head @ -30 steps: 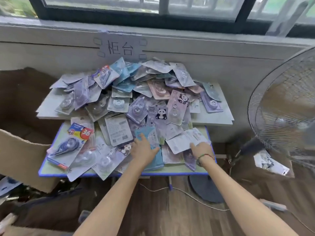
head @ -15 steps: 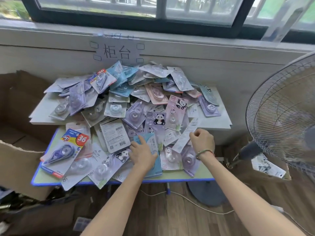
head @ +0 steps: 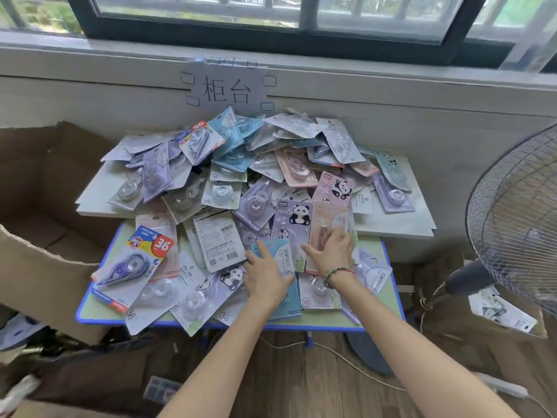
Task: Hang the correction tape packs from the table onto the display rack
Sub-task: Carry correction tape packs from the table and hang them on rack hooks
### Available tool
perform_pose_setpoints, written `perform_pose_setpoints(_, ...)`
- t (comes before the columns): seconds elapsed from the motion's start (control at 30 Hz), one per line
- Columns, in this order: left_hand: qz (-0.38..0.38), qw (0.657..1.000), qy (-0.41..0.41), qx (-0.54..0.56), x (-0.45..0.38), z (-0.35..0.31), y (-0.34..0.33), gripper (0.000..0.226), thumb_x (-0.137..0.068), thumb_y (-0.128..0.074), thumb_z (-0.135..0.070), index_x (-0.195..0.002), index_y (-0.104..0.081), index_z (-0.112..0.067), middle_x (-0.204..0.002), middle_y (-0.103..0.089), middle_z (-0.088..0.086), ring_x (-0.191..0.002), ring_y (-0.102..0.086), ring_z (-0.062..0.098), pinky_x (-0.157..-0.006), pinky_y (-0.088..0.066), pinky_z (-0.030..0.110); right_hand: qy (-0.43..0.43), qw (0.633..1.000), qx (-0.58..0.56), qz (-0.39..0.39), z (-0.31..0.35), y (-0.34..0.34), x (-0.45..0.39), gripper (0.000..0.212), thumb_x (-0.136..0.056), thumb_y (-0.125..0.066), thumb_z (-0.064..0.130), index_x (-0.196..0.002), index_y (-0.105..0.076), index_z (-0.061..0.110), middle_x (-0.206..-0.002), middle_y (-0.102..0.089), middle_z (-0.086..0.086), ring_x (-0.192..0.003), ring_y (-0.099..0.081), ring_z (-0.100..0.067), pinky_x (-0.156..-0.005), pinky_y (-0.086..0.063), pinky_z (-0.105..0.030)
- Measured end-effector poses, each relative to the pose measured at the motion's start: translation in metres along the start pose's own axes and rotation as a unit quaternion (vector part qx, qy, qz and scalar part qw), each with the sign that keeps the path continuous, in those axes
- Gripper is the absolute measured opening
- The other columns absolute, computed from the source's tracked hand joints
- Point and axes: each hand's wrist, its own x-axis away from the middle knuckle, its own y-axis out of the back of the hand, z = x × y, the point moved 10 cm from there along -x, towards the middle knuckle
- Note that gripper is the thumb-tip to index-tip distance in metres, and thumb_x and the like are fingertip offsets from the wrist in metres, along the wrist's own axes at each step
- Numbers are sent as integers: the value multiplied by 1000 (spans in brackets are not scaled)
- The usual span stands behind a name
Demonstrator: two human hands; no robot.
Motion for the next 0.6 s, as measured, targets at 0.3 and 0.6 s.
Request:
perform_pose_setpoints(0.3, -16, 1000, -4, 18, -3, -1, 0, 106, -84, -70, -42, -153, 3, -9, -139, -23, 21, -122, -43, 35, -99, -40, 39, -58, 998, -8, -29, -15, -1, -10, 77, -76, -75, 40, -129, -28, 11, -129, -42, -22, -117, -47, -37, -90, -47, -47)
perform_pose_setpoints(0.6, -23, 997, 20, 72, -1, -5, -1, 118, -77, -74, -51, -151, 5, -2, -145, -18, 24, -129, -38, 37, -101, -39, 40, -52, 999, -5, -4, -17, 1, -12, 101, -73, -76, 45, -144, -15, 9, -137, -36, -20, -126, -40, -35, -94, -43, -47)
